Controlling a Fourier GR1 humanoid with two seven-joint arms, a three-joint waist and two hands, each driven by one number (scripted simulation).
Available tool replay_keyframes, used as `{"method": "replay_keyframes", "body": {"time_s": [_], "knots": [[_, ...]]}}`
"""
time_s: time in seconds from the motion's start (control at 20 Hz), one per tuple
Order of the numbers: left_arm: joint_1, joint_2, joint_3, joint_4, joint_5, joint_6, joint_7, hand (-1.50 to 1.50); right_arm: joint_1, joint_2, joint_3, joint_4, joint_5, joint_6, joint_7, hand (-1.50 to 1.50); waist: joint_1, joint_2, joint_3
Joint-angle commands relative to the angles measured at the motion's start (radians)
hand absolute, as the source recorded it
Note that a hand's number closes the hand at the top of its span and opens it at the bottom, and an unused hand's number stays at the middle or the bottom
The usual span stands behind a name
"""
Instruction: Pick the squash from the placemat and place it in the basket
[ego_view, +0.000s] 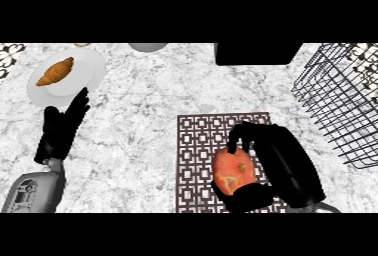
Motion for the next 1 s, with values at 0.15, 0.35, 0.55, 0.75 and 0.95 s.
{"method": "replay_keyframes", "body": {"time_s": [0.15, 0.35, 0.55, 0.75, 0.95], "knots": [[-0.036, -0.007, -0.01, 0.014, -0.016, 0.011, 0.017, 0.0, -0.224, 0.006, -0.13, -0.308, -0.21, 0.109, 0.367, 1.5, 0.009, 0.004, -0.001], [0.027, -0.025, -0.041, -0.044, -0.032, 0.014, 0.019, 0.0, -0.45, 0.007, -0.257, -0.318, -0.312, 0.184, 0.592, 1.5, 0.02, 0.003, -0.001], [-0.035, -0.041, -0.033, -0.015, -0.022, 0.024, 0.053, 0.0, -0.647, -0.042, -0.419, -0.227, -0.419, 0.242, 0.684, 1.5, 0.013, 0.004, 0.0], [-0.033, -0.012, -0.012, 0.022, -0.02, 0.008, 0.005, 0.0, -0.792, -0.136, -0.501, -0.132, -0.446, 0.243, 0.726, 1.5, 0.007, 0.004, -0.001], [0.001, -0.03, -0.035, -0.071, -0.008, 0.001, 0.064, 0.0, -0.814, -0.317, -0.486, 0.024, -0.368, 0.322, 0.637, 1.5, 0.019, 0.004, -0.002]]}}
